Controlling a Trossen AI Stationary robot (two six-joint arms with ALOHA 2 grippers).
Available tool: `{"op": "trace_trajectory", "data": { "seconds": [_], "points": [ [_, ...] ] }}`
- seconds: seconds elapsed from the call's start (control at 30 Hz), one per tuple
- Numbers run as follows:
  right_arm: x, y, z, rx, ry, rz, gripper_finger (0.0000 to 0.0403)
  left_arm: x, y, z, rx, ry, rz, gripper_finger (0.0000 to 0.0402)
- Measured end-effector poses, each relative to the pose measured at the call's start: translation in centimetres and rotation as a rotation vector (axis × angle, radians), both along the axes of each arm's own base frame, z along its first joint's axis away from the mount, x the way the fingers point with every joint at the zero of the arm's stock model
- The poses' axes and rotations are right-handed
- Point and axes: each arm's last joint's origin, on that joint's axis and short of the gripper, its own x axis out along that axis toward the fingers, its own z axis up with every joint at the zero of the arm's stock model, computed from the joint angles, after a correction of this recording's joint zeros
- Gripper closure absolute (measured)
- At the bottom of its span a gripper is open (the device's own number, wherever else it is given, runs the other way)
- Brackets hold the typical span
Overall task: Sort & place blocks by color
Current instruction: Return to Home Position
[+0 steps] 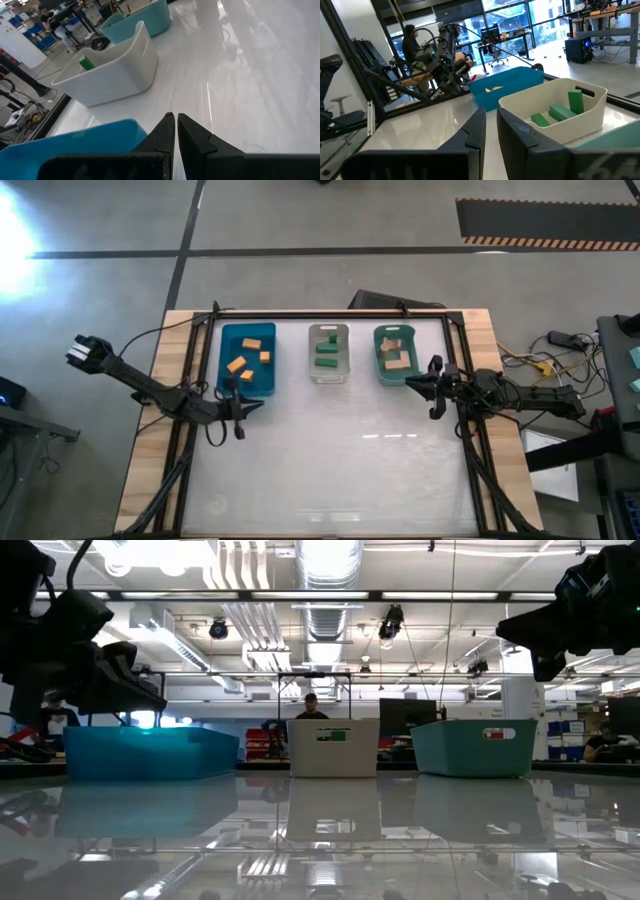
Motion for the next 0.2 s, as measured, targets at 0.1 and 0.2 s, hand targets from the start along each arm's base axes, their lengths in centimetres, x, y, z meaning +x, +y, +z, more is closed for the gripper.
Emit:
{"op": "trace_trajectory", "data": {
  "seconds": [0.1,0.2],
  "points": [
    [0.00,0.00,0.00,0.000,0.000,0.000,0.0367,0.07,-0.03,-0.34,0.012,0.027,0.000,0.0396],
    [0.00,0.00,0.00,0.000,0.000,0.000,0.0367,0.13,-0.06,-0.66,0.024,0.053,0.000,0.0396]
  ]
}}
